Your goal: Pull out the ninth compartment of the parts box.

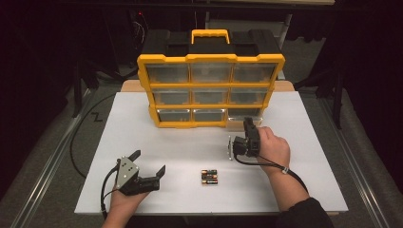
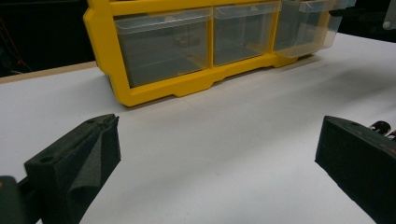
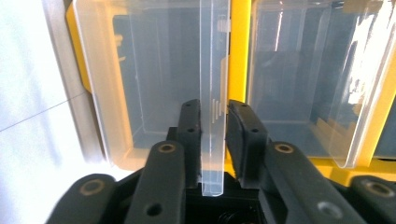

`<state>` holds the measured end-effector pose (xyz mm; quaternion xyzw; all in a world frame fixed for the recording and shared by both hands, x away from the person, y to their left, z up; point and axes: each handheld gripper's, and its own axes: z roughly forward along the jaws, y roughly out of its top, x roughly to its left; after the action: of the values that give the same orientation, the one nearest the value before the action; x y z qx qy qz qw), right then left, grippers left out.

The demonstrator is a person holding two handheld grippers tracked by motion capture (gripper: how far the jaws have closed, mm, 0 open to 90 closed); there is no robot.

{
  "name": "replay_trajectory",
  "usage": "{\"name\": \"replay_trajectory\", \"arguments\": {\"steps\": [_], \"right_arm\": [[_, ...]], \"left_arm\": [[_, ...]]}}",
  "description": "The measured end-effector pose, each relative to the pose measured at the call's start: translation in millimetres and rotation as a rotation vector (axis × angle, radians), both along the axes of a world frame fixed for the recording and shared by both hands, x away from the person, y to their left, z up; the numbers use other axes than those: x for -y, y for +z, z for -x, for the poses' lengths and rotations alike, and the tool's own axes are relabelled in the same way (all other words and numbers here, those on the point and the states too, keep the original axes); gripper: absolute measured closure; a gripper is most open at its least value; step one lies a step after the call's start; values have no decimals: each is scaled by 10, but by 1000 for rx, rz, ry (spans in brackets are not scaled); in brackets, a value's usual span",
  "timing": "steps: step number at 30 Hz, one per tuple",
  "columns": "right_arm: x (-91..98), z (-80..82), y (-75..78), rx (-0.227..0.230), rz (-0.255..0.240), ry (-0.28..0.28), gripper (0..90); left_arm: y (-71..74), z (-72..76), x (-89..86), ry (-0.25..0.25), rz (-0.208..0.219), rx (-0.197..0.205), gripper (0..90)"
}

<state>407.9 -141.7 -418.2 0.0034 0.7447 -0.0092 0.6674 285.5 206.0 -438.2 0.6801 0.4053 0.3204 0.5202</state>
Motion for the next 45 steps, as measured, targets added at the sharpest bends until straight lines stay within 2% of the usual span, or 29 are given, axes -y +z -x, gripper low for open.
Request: {"name": "replay_trajectory", "arguments": {"steps": [7,12,13,15,16,18,21,28,38,45], "right_arm": [[-5,-5,-6,-31,15,3,627],[-28,-52,43,-53,38,7,610],[-31,-63,41,-60,25,-1,615],[-43,-94,70,-62,52,7,639],[-44,-103,60,-69,35,-3,660],[-51,-116,74,-66,61,13,711],[-55,-99,69,-62,49,8,779],[-53,-47,74,-67,54,5,783],[-35,130,38,-49,34,15,784],[-29,223,53,-56,38,15,784]], "left_arm": [[-5,-3,-3,2,1,-2,5],[-9,-6,-4,1,0,-5,5],[-10,-6,-5,0,1,-5,6],[-11,-6,-8,-1,1,-5,6],[-10,-6,-11,-1,0,-5,5],[-10,-5,-14,-1,2,-4,6],[-10,-4,-15,-1,2,-4,6],[-6,-3,1,-5,-4,0,5],[-21,-9,17,-7,-13,-5,6],[-22,-15,22,-11,-10,-5,5]]}}
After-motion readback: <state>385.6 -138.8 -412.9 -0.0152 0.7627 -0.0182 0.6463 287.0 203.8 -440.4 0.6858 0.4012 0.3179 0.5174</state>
